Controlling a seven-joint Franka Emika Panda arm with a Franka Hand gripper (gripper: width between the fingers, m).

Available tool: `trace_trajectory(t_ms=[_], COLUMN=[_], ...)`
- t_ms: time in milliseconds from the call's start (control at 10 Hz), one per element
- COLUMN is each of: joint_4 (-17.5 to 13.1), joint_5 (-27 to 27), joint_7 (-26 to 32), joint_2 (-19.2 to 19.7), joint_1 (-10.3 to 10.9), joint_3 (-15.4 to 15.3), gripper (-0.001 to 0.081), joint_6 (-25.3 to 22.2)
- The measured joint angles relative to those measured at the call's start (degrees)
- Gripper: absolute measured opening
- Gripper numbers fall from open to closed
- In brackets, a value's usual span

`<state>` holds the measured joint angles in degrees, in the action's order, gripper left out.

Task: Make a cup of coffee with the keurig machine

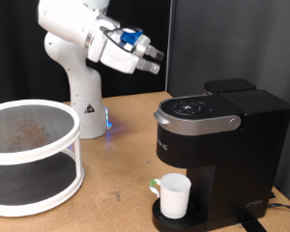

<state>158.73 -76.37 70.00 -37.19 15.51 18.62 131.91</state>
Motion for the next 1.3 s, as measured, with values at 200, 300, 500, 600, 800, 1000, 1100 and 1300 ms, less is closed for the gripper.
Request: trace_trajectory(t_ms=[200, 300, 500, 600, 800, 1000, 1100, 1300], joint_4=[0.66, 0.29, -2.12, -3.75, -8.32, -15.48, -14.82, -13.99], joint_5=[-0.15, -0.17, 1.52, 6.27, 23.38, 35.28, 32.74, 33.6], joint_7=[-0.82, -0.25, -0.06, -1.4, -9.96, -15.16, -14.14, -9.92], joint_2=[-2.09, -1.85, -1.6, -1.37, 0.29, 6.06, 5.71, 5.06], joint_1=[-0.01, 0.04, 0.24, 0.15, -1.42, -2.46, -2.23, -1.77], joint_3=[0.1, -0.08, -2.4, -3.96, -7.64, -8.73, -8.74, -9.5], gripper=[0.0803, 0.0803, 0.0803, 0.0803, 0.0803, 0.0803, 0.0803, 0.0803], joint_6=[-0.01, 0.28, 1.98, 2.05, -2.0, -12.26, -9.69, -5.74])
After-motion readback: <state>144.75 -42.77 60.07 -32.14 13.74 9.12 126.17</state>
